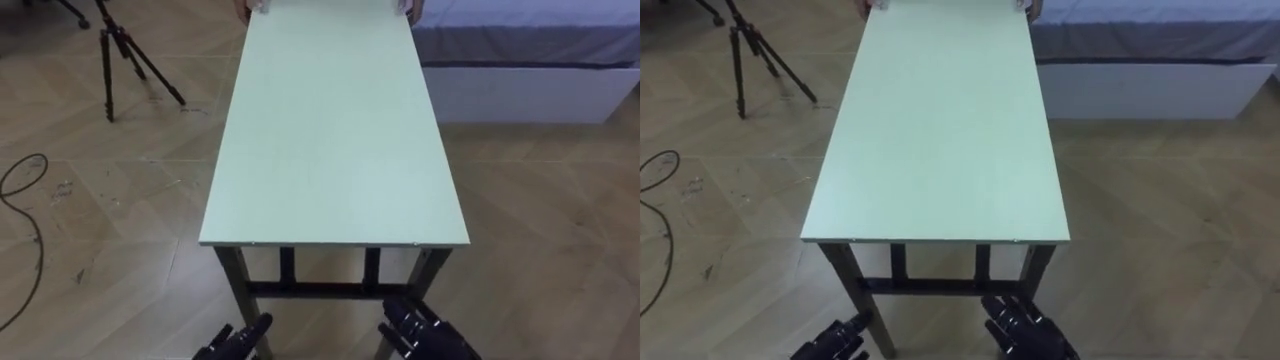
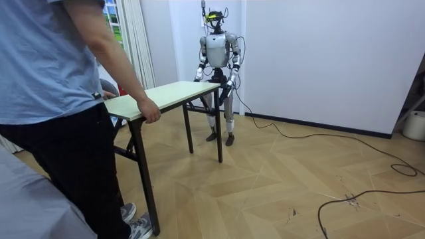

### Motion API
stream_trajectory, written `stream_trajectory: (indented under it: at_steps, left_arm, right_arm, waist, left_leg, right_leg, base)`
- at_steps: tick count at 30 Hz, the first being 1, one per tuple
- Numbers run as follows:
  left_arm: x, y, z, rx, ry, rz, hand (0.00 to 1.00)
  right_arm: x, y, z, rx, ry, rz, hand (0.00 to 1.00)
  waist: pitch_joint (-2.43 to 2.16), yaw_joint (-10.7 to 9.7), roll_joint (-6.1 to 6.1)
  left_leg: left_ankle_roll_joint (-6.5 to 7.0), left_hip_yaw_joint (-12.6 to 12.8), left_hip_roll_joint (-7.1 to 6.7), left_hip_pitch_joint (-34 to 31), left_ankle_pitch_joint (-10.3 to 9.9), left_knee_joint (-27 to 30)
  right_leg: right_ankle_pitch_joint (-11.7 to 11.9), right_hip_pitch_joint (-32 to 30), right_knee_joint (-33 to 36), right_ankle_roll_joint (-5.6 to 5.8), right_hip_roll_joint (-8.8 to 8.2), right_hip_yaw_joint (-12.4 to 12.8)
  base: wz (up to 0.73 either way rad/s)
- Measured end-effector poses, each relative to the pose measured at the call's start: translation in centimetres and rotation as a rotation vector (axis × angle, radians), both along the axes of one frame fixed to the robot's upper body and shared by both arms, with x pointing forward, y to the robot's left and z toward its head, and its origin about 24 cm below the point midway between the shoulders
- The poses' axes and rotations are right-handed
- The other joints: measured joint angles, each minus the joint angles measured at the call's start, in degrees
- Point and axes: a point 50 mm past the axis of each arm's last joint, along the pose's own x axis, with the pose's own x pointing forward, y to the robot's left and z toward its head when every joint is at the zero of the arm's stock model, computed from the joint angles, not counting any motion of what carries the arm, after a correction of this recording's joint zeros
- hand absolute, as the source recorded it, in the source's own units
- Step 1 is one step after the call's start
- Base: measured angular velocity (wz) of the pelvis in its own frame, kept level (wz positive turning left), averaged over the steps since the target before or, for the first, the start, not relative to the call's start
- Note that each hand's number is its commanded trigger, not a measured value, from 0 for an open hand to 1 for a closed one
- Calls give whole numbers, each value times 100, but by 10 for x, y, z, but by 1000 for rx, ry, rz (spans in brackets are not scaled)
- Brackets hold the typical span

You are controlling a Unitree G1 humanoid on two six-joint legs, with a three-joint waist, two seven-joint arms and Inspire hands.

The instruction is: Move table with human

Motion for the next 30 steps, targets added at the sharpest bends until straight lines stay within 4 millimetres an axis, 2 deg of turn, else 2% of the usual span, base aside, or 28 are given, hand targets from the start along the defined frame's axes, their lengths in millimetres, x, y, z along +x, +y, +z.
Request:
stream_trajectory:
  at_steps: [9, 13, 30]
  left_arm:
    - [19, -26, 25, -59, -136, -120, 0]
    - [31, -31, 40, -128, -209, -85, 0]
    - [42, -39, 50, -202, -246, -80, 0]
  right_arm:
    - [8, 28, 21, 116, -106, 85, 0]
    - [12, 34, 28, 173, -140, 79, 0]
    - [22, 36, 40, 221, -217, 102, 0]
  waist:
    - [-3, 20, -7]
    - [-7, 39, -14]
    - [13, 49, 42]
  left_leg:
    - [1, 10, -2, -38, 1, -35]
    - [1, 14, -2, -41, 0, -14]
    - [1, 16, 3, -56, 0, -33]
  right_leg:
    - [0, -42, 0, 0, 3, 21]
    - [0, -44, 4, 0, -1, 18]
    - [0, -61, 9, 0, 0, 17]
  base:
    - [0]
    - [0]
    - [0]
